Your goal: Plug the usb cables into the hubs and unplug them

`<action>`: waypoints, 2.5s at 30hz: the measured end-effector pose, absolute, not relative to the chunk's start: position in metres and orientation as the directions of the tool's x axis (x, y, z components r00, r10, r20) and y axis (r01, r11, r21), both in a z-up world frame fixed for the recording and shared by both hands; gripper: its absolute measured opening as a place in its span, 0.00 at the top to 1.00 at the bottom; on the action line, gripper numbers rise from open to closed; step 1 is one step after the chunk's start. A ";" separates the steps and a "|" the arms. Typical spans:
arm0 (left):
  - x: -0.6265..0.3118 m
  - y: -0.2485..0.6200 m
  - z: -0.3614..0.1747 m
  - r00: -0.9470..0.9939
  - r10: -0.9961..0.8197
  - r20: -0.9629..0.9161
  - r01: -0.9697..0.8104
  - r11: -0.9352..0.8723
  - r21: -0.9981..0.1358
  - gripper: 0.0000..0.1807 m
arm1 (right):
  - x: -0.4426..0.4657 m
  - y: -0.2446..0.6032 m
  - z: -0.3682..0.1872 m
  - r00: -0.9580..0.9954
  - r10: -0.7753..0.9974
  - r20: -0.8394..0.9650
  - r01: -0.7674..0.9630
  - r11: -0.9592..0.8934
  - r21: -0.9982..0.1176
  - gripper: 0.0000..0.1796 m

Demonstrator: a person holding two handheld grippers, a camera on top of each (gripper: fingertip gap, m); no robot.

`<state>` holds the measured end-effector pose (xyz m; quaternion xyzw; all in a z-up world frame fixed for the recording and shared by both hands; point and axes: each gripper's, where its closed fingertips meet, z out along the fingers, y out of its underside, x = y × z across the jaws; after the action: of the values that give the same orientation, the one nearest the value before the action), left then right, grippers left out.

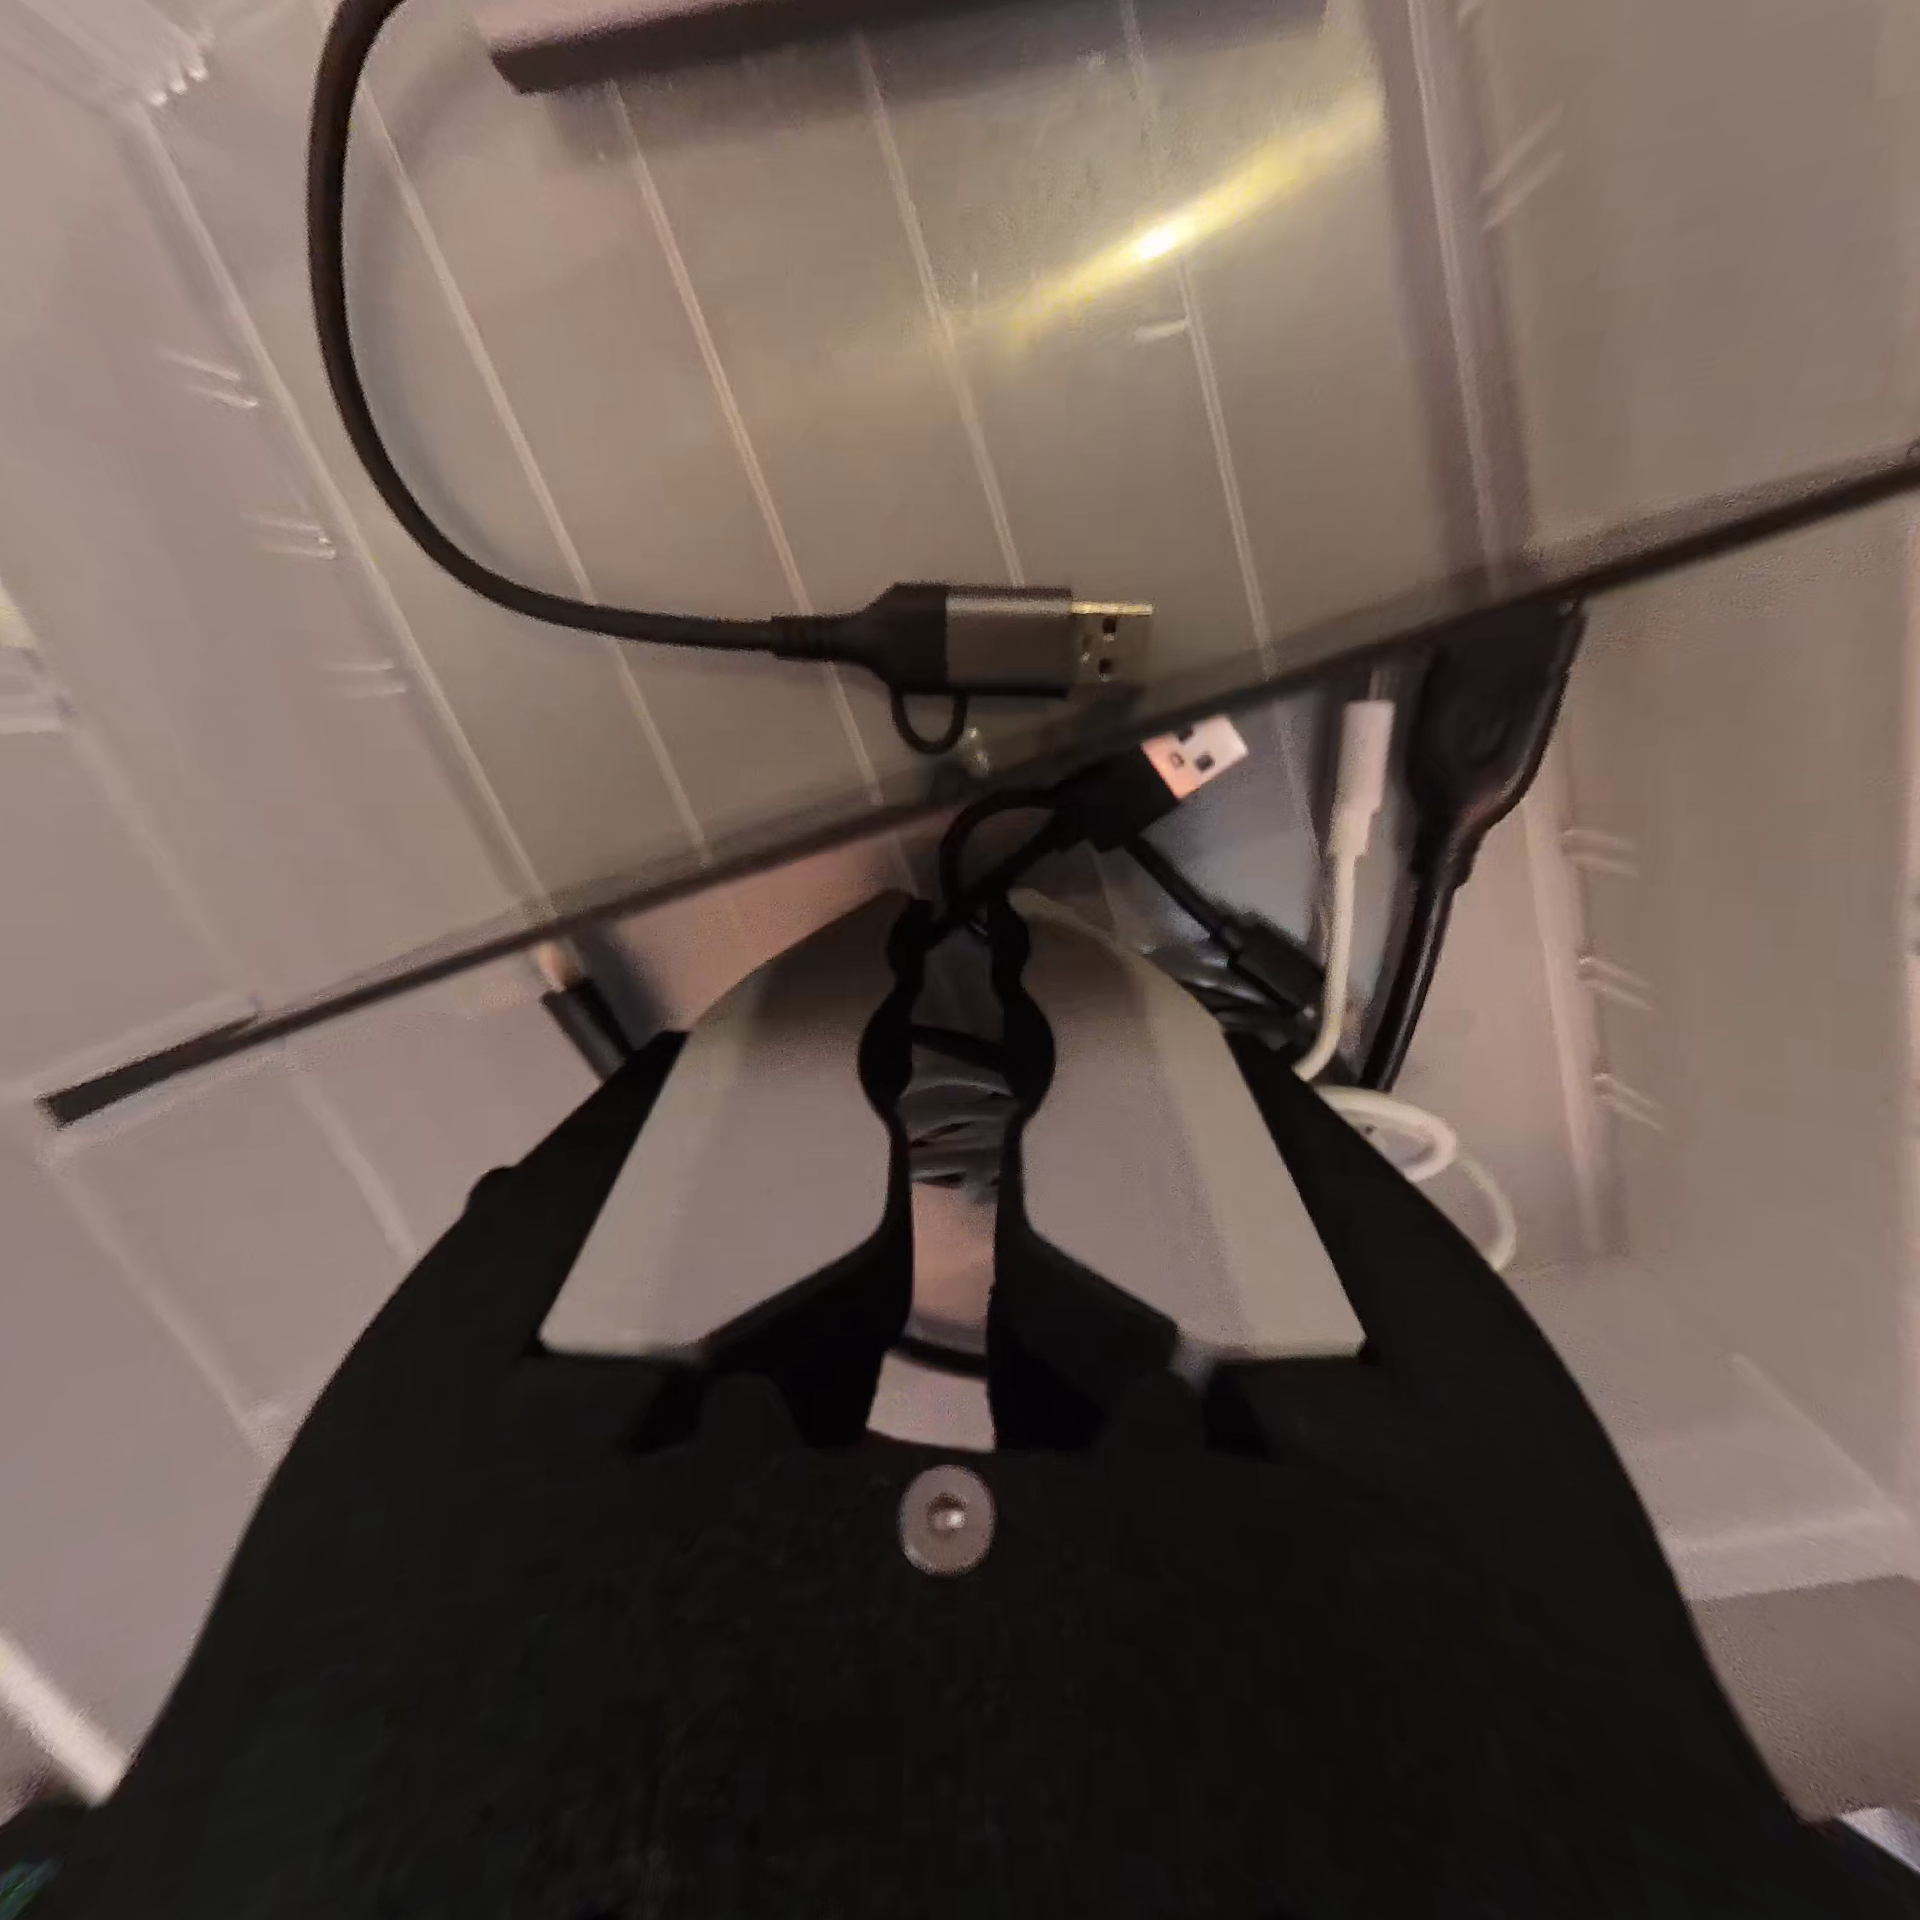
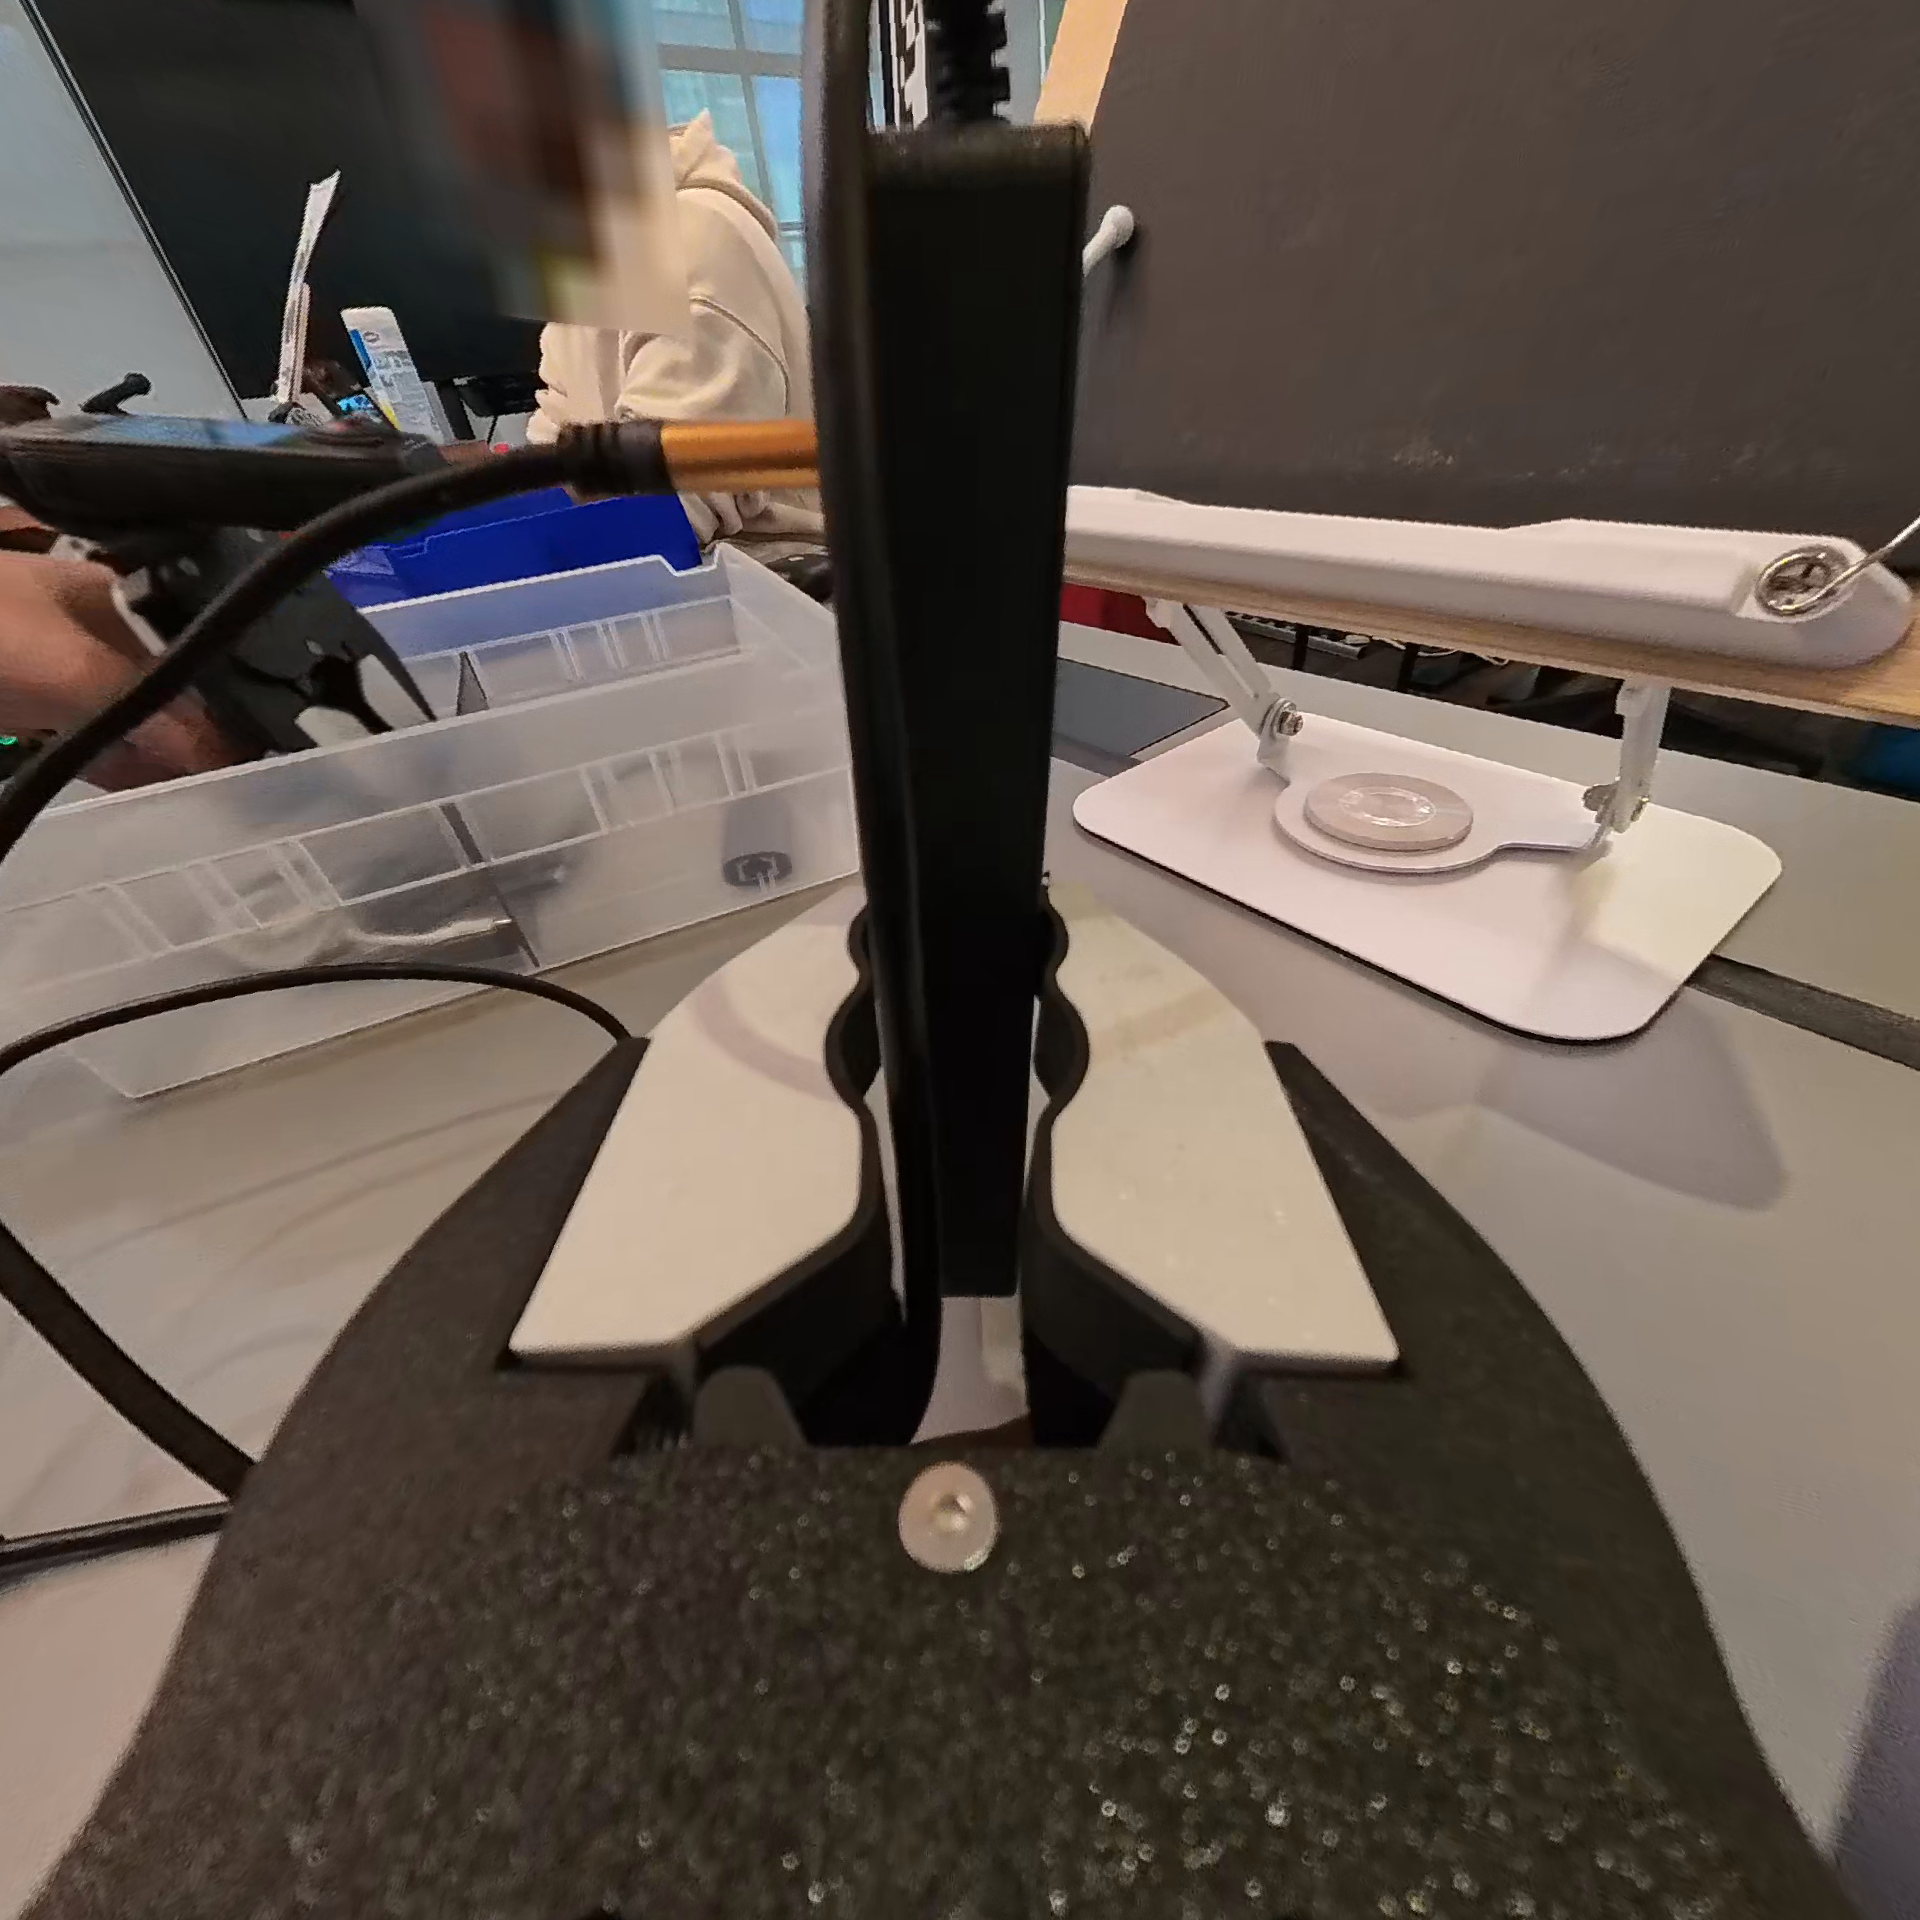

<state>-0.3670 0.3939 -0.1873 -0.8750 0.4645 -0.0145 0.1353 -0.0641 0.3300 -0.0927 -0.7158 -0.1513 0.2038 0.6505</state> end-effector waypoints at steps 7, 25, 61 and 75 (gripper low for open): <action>-0.383 0.388 -0.144 0.571 -0.792 -0.216 -0.811 -0.502 -0.299 0.98 | -0.064 0.330 -0.093 0.873 0.480 -0.092 -0.046 -0.106 -0.993 0.86; -0.395 0.306 0.132 0.591 -0.605 -0.534 -0.733 -0.127 -0.668 0.99 | -0.060 0.328 -0.088 0.885 0.460 -0.075 -0.047 -0.073 -0.996 0.86; -0.243 0.162 -0.170 0.002 -0.977 -0.212 -0.688 0.152 -0.709 0.87 | -0.063 0.328 -0.090 0.874 0.478 -0.084 -0.049 -0.084 -0.995 0.86; -0.251 0.165 -0.176 0.011 -0.995 -0.103 -0.749 0.060 -0.660 0.95 | -0.066 0.329 -0.091 0.871 0.486 -0.071 -0.031 -0.088 -0.996 0.86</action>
<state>-0.2507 0.1652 -0.1755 -0.6509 0.6695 -0.2150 0.2861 -0.0661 0.3287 -0.0911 -0.7109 -0.1599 0.1972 0.6559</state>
